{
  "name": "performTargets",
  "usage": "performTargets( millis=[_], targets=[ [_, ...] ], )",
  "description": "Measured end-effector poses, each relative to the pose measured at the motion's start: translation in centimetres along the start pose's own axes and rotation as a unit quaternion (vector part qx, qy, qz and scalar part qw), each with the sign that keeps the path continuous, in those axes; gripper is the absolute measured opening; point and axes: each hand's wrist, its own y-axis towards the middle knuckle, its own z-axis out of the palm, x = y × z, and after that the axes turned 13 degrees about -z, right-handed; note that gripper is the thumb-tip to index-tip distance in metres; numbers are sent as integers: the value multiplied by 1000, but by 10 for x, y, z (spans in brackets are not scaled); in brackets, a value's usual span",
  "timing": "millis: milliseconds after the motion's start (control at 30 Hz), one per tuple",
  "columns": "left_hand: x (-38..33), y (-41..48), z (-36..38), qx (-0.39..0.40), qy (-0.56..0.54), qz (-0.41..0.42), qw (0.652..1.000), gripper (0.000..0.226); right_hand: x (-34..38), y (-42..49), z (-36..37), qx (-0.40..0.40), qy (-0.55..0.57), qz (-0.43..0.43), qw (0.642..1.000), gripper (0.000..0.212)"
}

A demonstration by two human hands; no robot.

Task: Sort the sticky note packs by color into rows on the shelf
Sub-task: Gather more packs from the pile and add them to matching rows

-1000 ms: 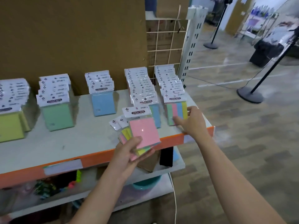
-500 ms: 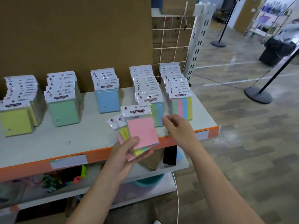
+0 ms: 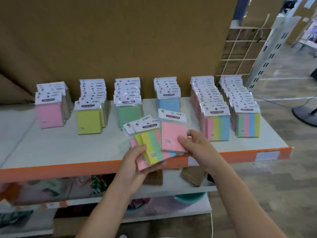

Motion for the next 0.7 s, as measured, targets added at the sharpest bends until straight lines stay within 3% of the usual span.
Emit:
performTargets(
  millis=[367,700],
  targets=[
    [-62,-53,-101,-83,42,128,987,35,10,29,135,94,-54,-21,994,15],
    [-119,-108,-211,-200,-14,184,962,52,25,117,289,78,-140,-95,983,25]
  ],
)
